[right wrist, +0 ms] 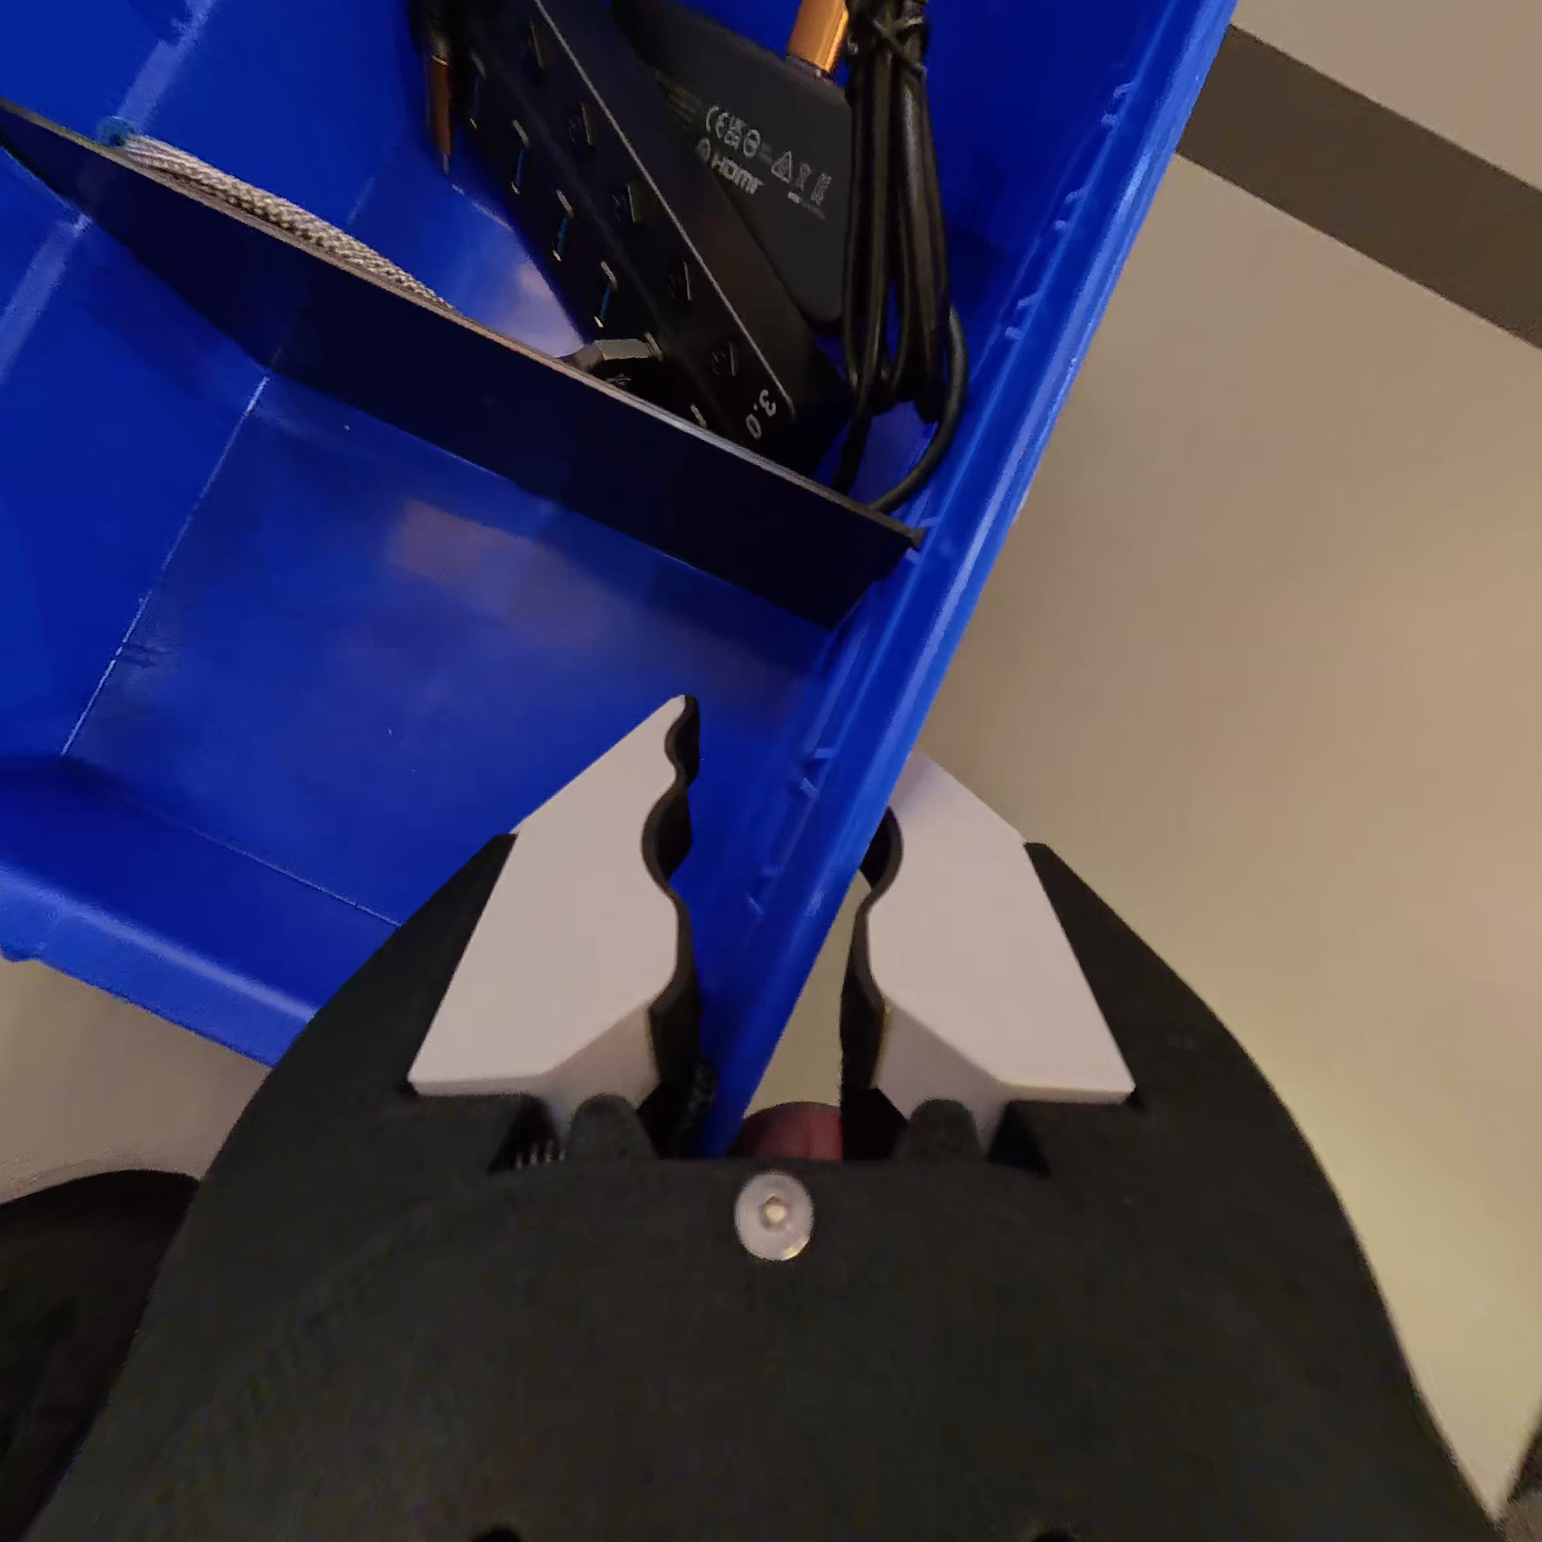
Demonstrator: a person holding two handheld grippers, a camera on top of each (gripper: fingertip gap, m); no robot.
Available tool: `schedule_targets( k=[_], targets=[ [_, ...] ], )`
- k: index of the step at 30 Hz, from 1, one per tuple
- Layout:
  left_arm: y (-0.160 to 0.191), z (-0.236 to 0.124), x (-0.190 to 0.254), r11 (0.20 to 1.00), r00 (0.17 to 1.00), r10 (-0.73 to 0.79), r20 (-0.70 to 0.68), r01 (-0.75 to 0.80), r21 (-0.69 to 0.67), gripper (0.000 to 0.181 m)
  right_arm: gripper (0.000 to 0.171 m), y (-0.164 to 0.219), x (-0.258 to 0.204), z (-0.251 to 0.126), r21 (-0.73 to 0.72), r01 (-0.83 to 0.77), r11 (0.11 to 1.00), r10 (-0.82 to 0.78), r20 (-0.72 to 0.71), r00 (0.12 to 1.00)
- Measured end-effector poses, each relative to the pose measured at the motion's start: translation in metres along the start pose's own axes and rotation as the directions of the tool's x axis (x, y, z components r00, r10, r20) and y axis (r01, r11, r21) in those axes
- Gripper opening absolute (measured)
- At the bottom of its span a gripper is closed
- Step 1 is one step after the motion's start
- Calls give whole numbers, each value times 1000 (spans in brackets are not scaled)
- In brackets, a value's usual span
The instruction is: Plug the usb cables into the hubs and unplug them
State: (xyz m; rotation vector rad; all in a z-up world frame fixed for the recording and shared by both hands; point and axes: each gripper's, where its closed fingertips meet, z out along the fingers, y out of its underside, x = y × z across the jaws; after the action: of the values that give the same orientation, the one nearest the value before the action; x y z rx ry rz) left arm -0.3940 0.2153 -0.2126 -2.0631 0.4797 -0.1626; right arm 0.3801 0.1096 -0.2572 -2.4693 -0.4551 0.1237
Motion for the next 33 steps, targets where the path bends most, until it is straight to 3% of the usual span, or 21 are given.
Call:
schedule_targets(
  k=[10, 17, 20, 33],
  targets=[
    [-11, -25, 5, 995, 1000, -25, -9, 26, 97, 6, 72, -15, -86, 7, 109, 28, 994, -35, 64, 997],
    [-15, -37, 11, 990, 999, -40, -1, 39, 139, 7, 83, -31, -139, 15, 208, -9, 978, -15, 117, 993],
    [-15, -45, 11, 986, 999, -54, 3, 53, 155, 7, 96, -38, -168, 21, 241, -6, 971, -28, 137, 990],
    [1, -78, 0, 970, 991, -130, 32, 121, 211, 7, 98, -86, -268, 50, 300, -1, 954, -71, 229, 971]
  ],
)
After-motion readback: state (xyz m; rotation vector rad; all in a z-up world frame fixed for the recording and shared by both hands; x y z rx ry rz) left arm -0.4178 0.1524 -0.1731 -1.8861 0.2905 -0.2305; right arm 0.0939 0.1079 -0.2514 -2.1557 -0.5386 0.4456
